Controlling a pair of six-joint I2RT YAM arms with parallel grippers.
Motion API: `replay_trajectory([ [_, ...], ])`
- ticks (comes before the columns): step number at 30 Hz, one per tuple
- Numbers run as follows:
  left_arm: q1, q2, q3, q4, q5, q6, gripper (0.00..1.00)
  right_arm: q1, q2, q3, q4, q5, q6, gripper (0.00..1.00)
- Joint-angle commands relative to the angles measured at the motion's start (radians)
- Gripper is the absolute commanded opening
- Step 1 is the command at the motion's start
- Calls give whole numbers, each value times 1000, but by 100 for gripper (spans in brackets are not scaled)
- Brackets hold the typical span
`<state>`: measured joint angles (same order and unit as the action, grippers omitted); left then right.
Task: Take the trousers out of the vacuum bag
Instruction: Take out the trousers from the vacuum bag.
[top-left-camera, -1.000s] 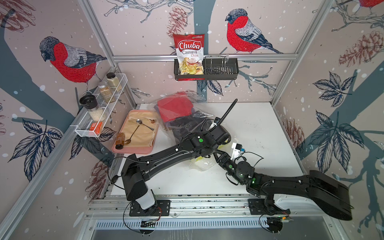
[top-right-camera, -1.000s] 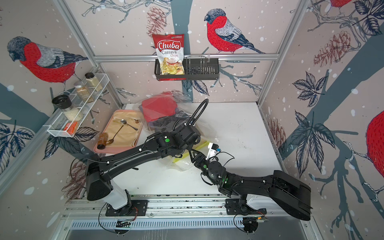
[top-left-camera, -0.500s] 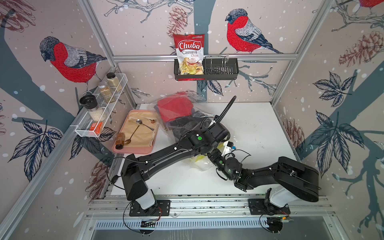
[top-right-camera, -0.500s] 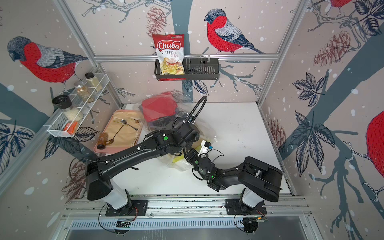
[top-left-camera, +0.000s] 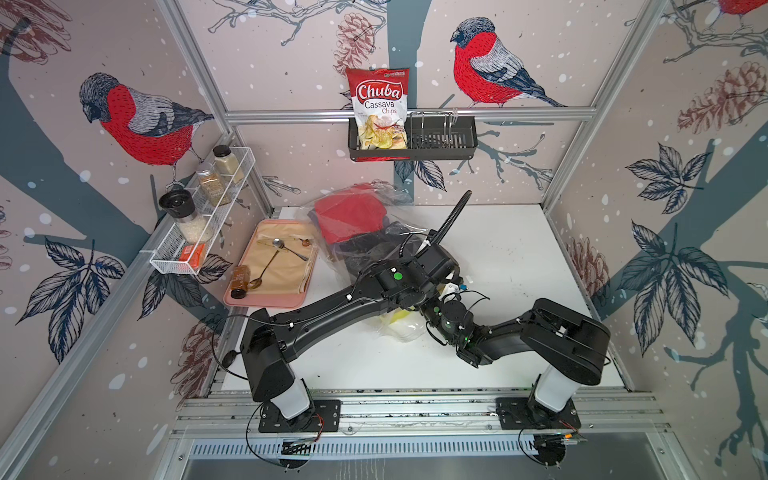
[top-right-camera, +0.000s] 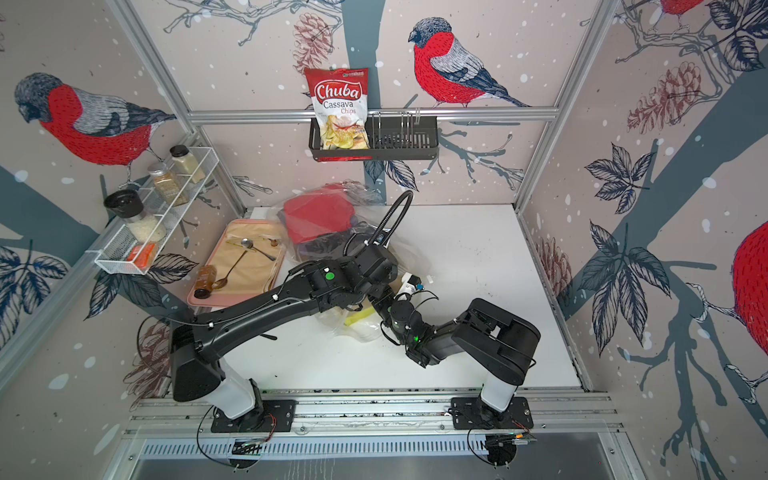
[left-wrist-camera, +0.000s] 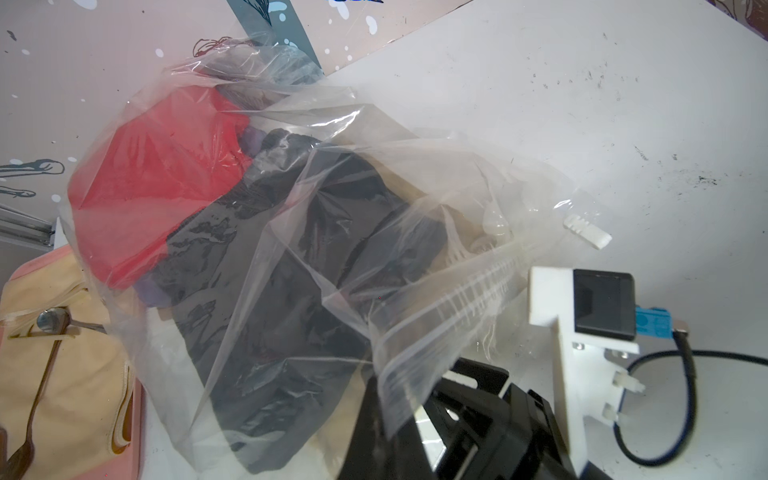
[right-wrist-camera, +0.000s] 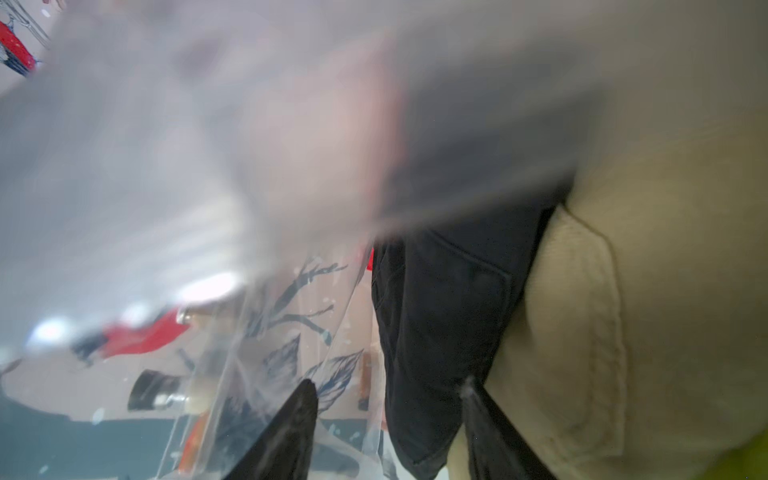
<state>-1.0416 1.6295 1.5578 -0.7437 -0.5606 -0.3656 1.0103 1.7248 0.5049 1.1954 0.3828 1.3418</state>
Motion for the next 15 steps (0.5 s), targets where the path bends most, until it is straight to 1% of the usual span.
replay_trajectory([
  [1, 3, 0, 3, 10, -1, 13, 0, -8, 16, 17, -24, -29, 40, 58],
  [5, 3, 0, 2, 17, 2, 13, 0, -15, 41, 45, -79, -47, 57, 60],
  [9, 3, 0, 1, 20, 8, 15, 0, -28, 73, 64, -65, -76, 57, 61],
  [15, 4, 1, -1, 28, 17, 17, 0, -38, 99, 102, -125, -77, 68, 64],
])
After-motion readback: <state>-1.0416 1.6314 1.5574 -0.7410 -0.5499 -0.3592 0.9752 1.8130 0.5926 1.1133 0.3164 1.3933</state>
